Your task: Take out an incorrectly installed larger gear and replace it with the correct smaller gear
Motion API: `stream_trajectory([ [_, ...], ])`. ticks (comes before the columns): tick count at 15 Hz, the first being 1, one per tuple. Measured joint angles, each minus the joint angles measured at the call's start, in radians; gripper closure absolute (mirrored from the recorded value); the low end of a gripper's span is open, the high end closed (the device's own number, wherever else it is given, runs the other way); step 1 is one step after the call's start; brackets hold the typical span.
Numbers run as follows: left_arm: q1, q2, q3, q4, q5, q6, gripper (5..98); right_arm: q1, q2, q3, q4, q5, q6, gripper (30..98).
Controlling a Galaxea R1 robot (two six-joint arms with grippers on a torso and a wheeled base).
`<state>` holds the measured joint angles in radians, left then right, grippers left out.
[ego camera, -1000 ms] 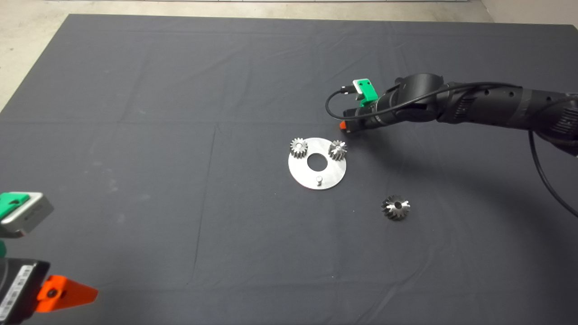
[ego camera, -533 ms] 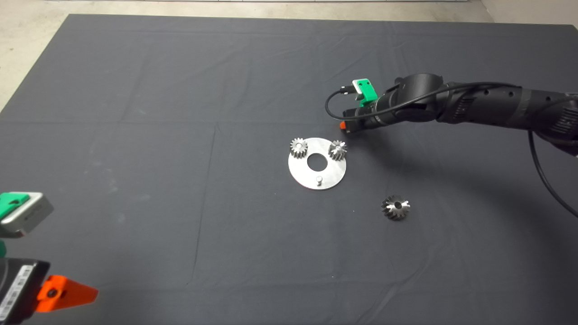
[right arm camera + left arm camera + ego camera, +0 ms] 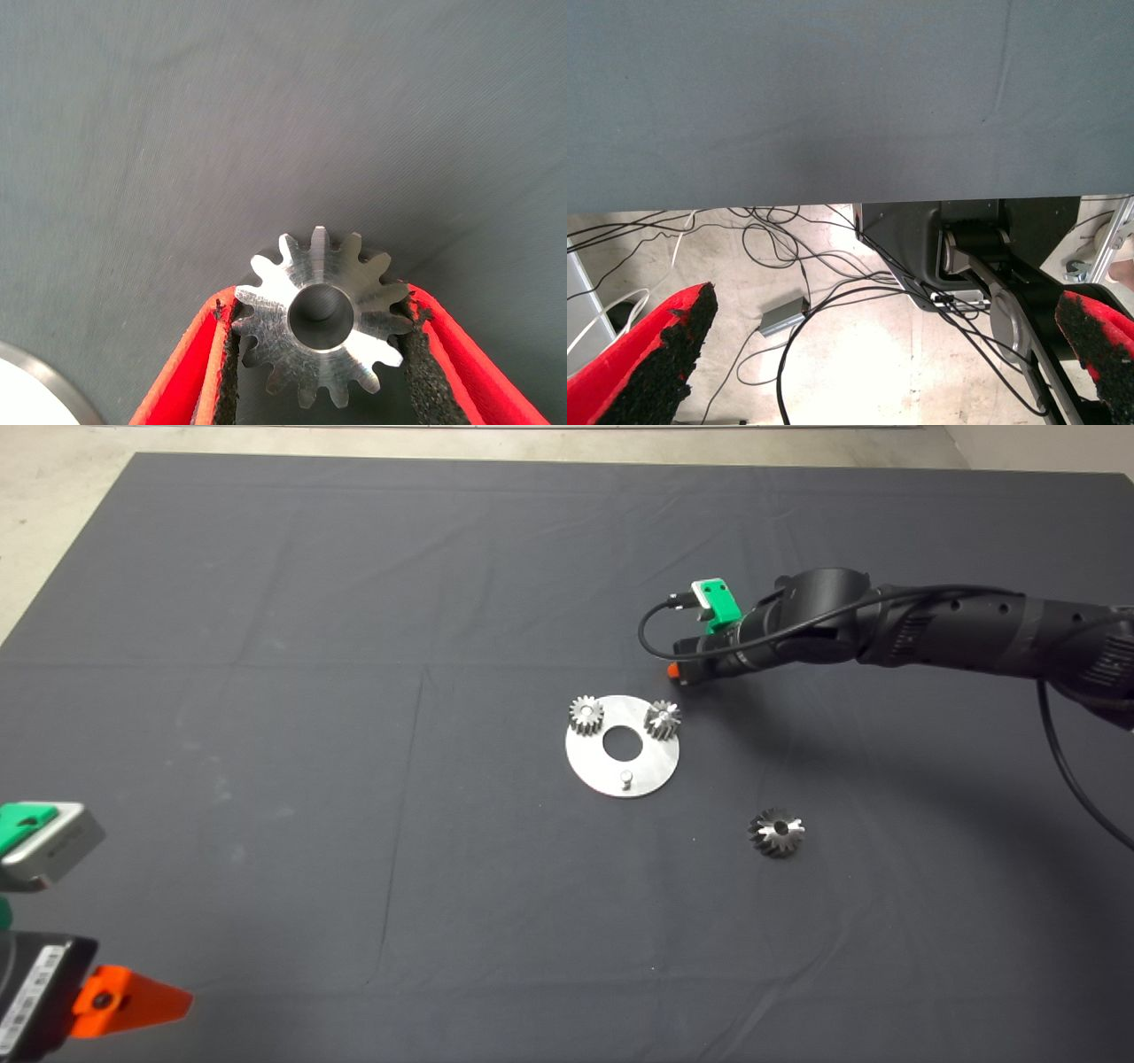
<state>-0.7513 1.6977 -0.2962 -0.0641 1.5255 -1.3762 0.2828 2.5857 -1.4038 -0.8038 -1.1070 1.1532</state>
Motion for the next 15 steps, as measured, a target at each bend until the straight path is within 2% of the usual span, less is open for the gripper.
stream_trajectory([
  [3,0.0,0.001,0.0,0.0,0.0,0.0,5.5,0.07,-0.005,0.0,0.012,-0.008,-0.016,87.6],
  [7,0.0,0.0,0.0,0.0,0.0,0.0,5.5,0.136,-0.027,0.02,0.126,-0.006,-0.14,87.9],
  [11,0.0,0.001,0.0,0.0,0.0,0.0,5.5,0.16,-0.076,0.163,0.144,-0.014,-0.186,87.9],
  [15,0.0,0.0,0.0,0.0,0.0,0.0,5.5,0.176,-0.09,0.317,0.172,-0.002,-0.196,87.9],
])
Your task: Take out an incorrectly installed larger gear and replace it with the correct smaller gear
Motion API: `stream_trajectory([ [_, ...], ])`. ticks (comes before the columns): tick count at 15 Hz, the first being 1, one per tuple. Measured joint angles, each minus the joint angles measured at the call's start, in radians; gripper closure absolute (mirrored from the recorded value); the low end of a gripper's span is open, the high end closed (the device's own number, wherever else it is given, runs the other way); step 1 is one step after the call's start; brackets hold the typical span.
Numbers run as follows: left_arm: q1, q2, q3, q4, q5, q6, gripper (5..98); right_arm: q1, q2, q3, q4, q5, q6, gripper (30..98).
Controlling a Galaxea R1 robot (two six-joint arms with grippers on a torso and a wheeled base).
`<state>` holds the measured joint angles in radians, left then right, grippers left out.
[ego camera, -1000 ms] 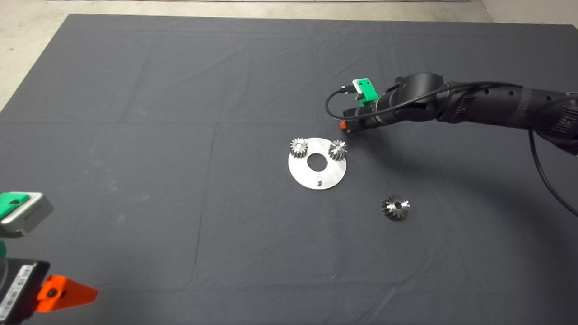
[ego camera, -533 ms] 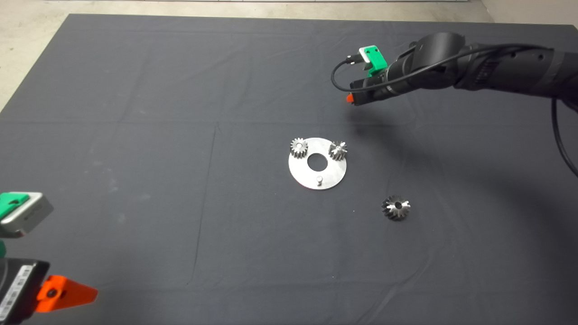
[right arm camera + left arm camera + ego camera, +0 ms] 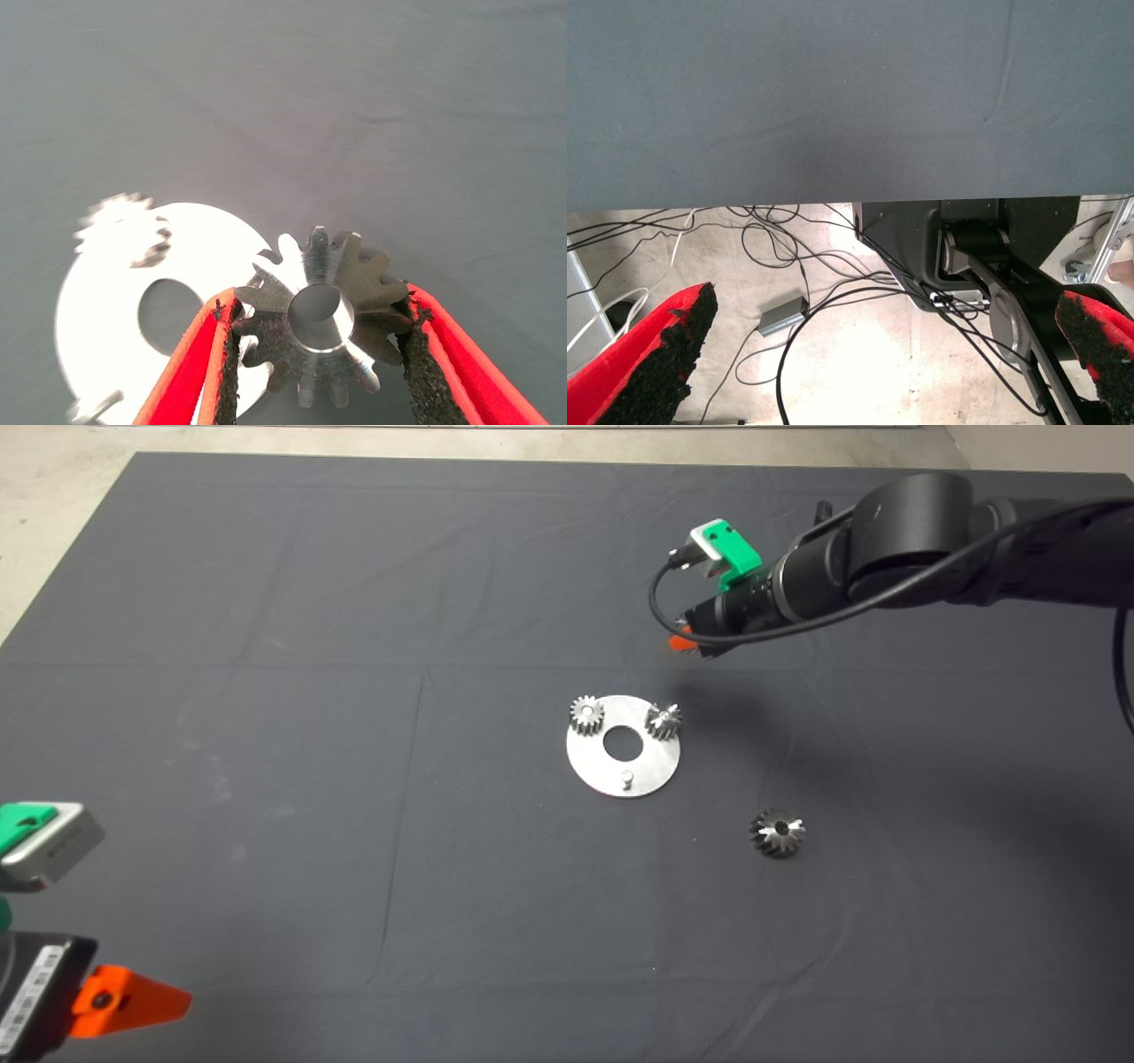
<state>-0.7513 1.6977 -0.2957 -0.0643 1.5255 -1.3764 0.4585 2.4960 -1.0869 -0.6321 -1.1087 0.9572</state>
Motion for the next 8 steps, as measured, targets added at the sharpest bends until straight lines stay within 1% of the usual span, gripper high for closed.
stream_trajectory([
  [3,0.0,0.0,0.002,0.0,0.0,0.0,5.5,0.006,-0.012,0.084,0.015,0.003,-0.003,88.0],
  [6,0.0,-0.007,0.002,0.0,0.0,0.0,5.5,0.006,-0.011,0.147,0.017,0.023,-0.016,88.0],
  [8,0.0,-0.023,0.002,0.0,0.0,0.0,5.5,0.005,-0.011,0.187,0.02,0.025,-0.019,88.0],
])
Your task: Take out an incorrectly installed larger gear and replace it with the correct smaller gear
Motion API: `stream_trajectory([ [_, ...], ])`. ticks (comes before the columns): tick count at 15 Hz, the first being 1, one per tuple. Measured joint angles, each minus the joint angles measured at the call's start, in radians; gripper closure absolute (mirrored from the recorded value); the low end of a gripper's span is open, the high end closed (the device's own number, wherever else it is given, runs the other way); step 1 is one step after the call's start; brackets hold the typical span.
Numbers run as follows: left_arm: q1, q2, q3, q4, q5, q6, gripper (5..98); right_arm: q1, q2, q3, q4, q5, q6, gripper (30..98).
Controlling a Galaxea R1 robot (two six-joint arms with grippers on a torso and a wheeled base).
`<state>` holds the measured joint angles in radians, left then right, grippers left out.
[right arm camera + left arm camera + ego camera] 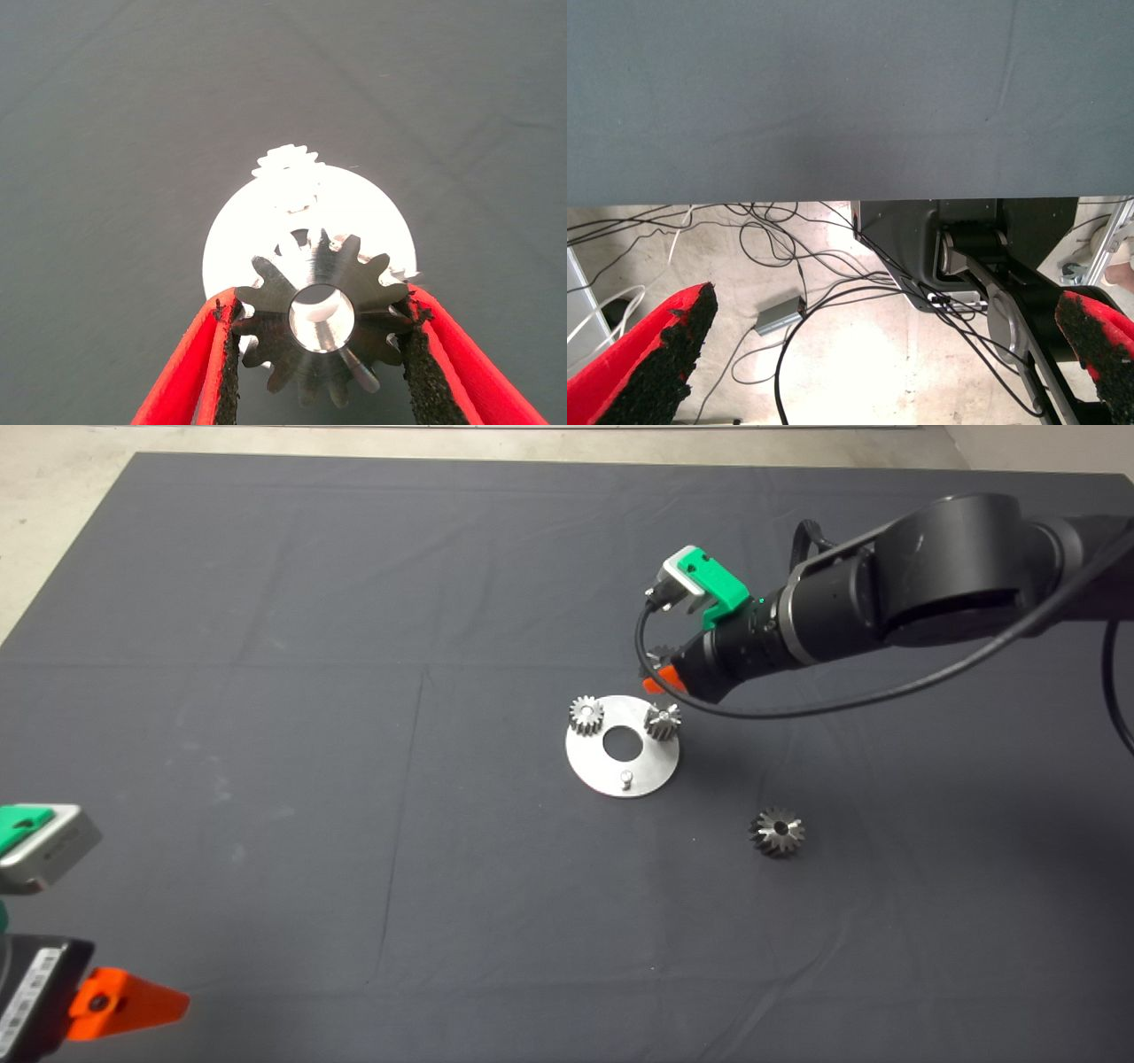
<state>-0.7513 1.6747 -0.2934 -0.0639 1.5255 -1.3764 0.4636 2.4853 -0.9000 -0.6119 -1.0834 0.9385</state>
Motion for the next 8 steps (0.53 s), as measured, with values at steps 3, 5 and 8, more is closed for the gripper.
stream_trajectory([
  [3,0.0,-0.011,0.0,0.0,0.0,0.001,5.5,-0.009,0.006,0.034,0.004,-0.002,-0.004,88.1],
  [5,0.0,-0.011,0.0,0.0,0.0,0.001,5.5,-0.023,0.009,0.049,0.012,-0.003,-0.014,88.1],
  [8,0.0,-0.011,0.0,0.0,0.0,0.002,5.5,-0.044,0.013,0.083,0.017,-0.049,-0.057,88.0],
])
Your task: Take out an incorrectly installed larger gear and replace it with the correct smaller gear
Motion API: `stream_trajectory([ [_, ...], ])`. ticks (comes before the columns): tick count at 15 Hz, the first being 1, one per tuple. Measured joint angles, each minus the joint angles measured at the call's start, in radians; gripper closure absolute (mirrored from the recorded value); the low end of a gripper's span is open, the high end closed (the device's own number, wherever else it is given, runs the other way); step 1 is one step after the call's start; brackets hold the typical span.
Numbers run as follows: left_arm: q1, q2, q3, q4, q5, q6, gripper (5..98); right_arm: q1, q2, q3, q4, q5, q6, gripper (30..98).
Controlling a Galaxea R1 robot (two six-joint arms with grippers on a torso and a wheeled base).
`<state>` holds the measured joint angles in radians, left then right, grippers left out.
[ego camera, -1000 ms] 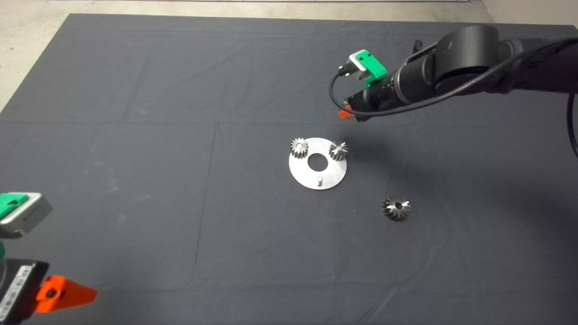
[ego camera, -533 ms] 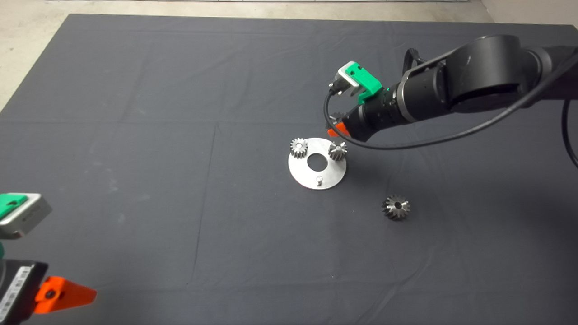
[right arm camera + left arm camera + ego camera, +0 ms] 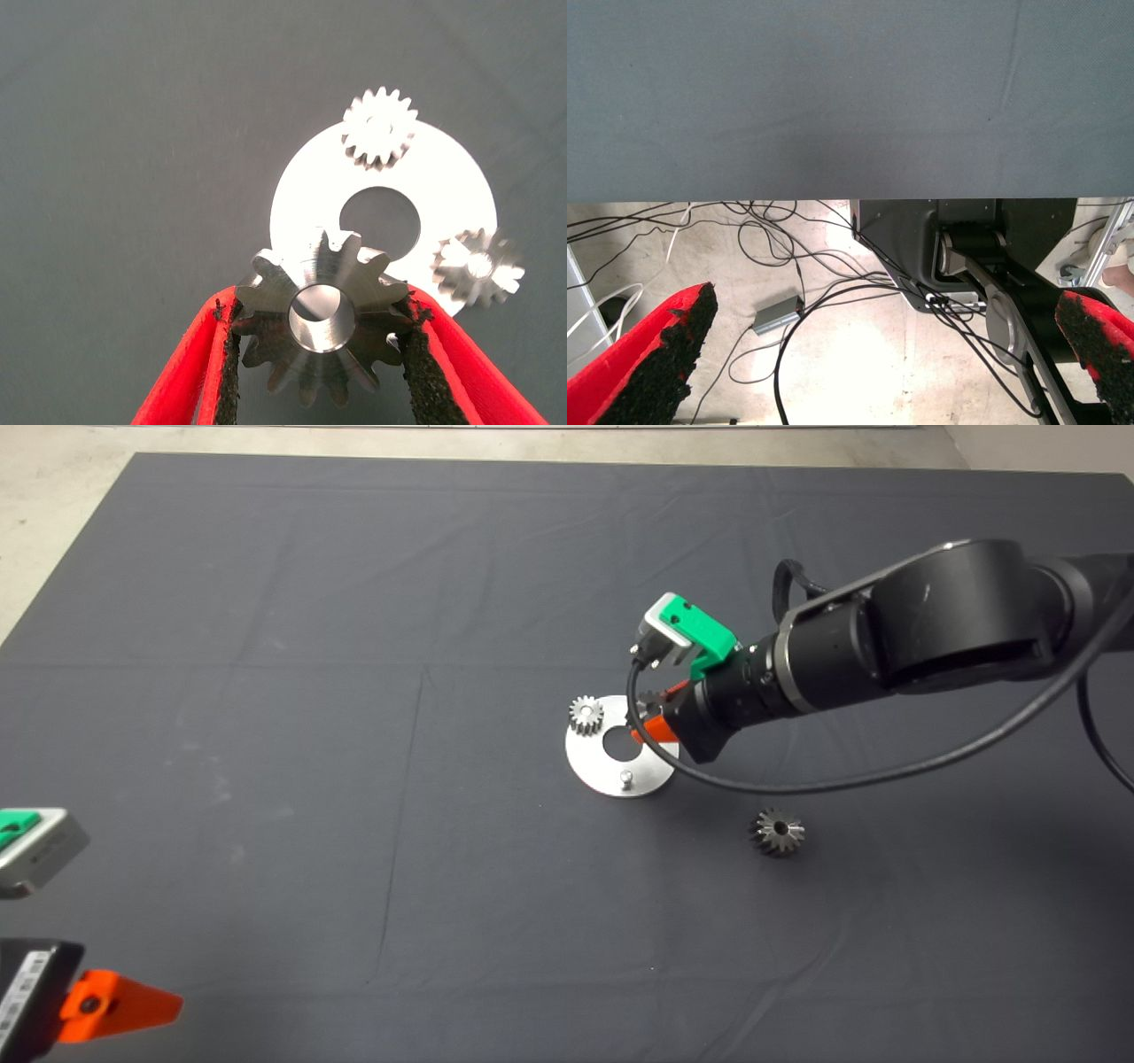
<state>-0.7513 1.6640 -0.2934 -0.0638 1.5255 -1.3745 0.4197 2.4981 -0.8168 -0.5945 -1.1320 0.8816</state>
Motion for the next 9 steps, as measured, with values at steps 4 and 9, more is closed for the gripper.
stream_trajectory([
  [4,0.0,0.0,0.0,0.0,0.0,0.0,5.5,-0.045,0.017,0.005,0.002,-0.066,-0.105,88.1],
  [9,0.0,0.001,0.0,0.0,0.0,0.001,5.5,-0.068,0.044,0.006,0.001,-0.119,-0.155,88.1],
])
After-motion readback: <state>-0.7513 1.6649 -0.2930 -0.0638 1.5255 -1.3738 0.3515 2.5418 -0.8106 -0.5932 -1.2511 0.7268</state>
